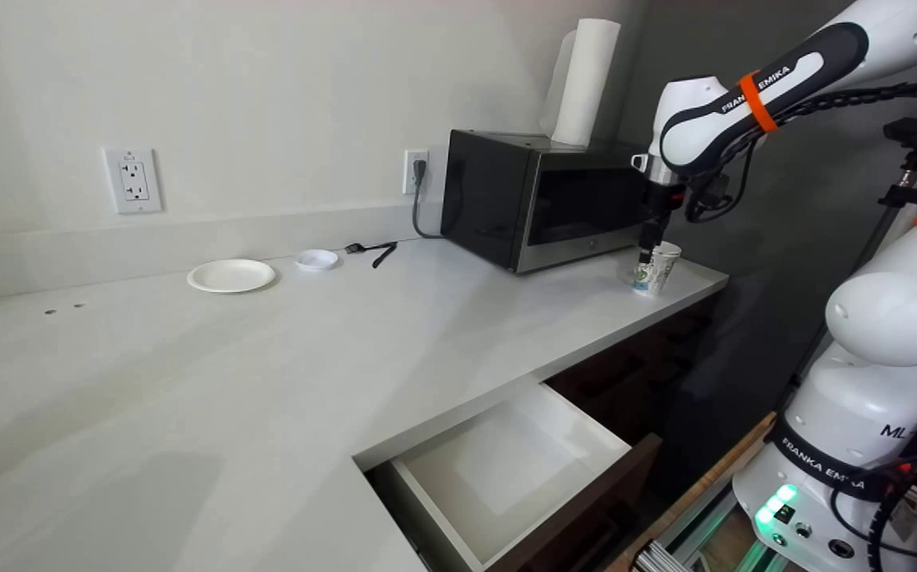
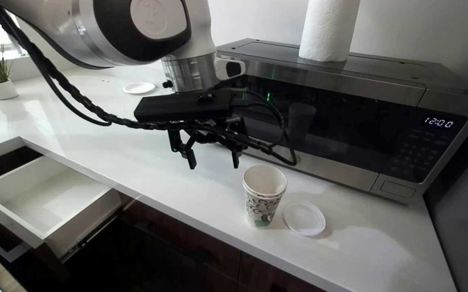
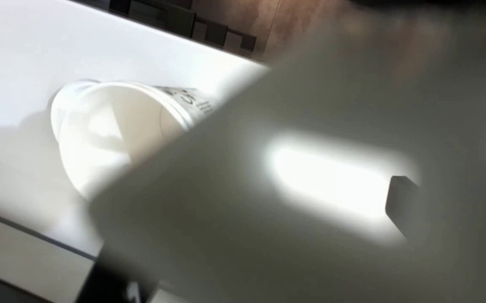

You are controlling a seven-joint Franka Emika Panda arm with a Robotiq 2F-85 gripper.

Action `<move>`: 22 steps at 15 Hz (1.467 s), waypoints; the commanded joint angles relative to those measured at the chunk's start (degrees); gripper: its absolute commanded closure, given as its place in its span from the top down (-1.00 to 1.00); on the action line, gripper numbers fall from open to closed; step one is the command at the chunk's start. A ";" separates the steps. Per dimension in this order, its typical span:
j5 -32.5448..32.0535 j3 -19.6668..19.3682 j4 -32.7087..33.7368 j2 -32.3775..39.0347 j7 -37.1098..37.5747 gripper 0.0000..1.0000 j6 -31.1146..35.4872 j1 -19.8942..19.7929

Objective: Put the cup in the drawer

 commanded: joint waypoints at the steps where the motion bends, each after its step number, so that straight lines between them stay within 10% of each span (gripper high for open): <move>1: -0.96 0.33 0.24 -1.44 0.39 1.00 1.14 -1.90; 9: 0.49 -0.89 6.33 8.59 1.88 0.98 1.08 -4.31; 10: 1.07 -1.02 7.22 10.24 1.49 0.61 0.82 -4.23; 22: -1.48 -0.06 9.59 13.34 7.83 -1.00 -0.75 -4.82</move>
